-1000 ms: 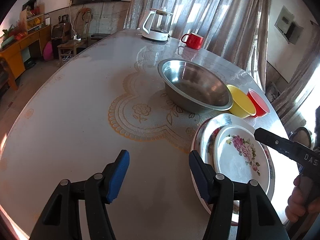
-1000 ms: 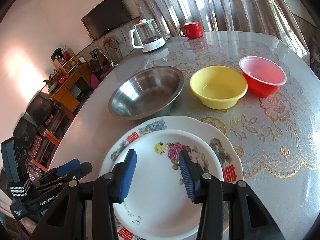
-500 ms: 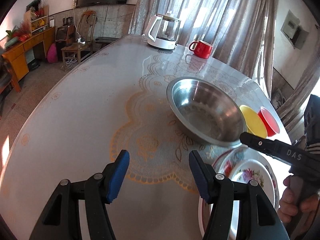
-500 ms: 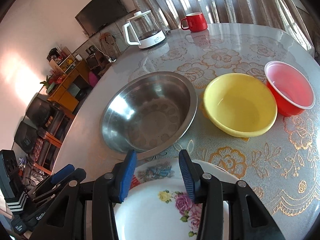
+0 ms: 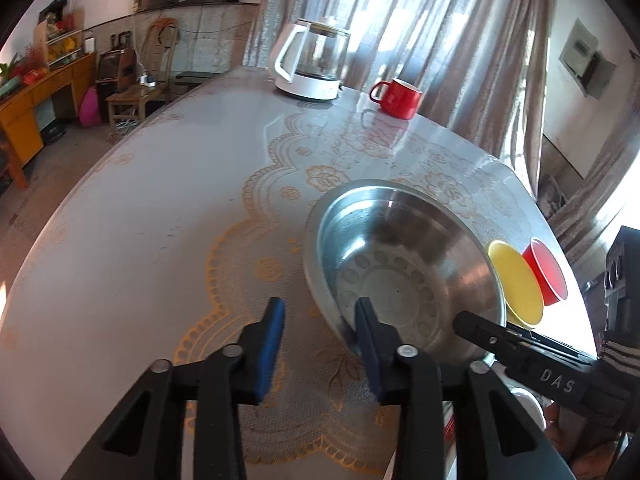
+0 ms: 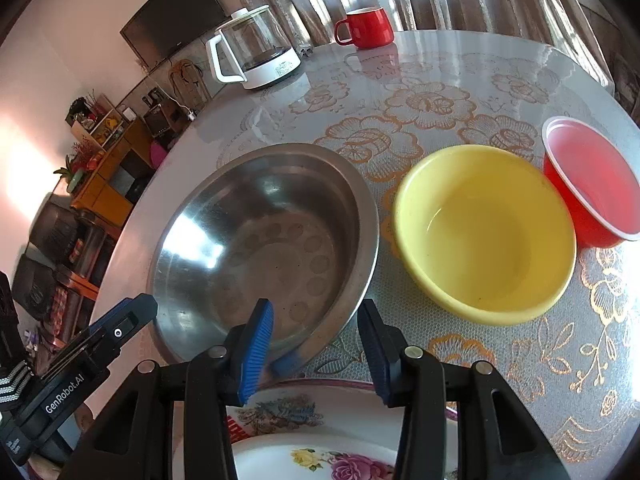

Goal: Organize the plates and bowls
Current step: 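Close both tools on the steel bowl rim, then lift the steel bowl with both tools and carry it across the table, then set the steel bowl down on the table and open both tools, then move both tools to the yellow bowl and close them on its rim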

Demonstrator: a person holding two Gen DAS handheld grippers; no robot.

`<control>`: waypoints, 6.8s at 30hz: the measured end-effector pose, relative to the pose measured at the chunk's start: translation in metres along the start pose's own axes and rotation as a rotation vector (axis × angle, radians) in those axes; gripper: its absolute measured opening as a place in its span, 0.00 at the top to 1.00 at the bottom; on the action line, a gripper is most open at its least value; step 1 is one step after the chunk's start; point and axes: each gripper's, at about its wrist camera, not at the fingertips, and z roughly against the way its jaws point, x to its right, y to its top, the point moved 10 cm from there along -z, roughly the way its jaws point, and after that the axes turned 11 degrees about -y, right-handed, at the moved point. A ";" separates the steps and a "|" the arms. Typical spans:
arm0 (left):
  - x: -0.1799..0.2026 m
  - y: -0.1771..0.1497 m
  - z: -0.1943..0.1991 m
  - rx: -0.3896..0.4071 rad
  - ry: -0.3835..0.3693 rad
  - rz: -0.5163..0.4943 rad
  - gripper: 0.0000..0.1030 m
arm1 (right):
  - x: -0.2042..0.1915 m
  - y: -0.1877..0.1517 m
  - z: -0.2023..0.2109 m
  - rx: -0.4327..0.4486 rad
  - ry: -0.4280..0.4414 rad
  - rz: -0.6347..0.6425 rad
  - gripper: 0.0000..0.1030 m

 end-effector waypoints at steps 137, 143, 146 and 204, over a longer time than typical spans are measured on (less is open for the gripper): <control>-0.088 -0.130 0.202 0.208 0.358 0.074 0.66 | -0.143 -0.118 0.068 0.030 0.240 0.328 0.61; -0.073 -0.118 0.217 0.257 0.382 0.025 0.65 | -0.130 -0.112 0.079 0.065 0.246 0.295 0.60; -0.061 -0.112 0.218 0.265 0.381 -0.019 0.65 | -0.121 -0.109 0.082 0.076 0.245 0.274 0.60; 0.139 -0.006 -0.048 -0.101 -0.047 -0.152 0.63 | 0.135 0.021 0.026 0.144 0.000 -0.230 0.65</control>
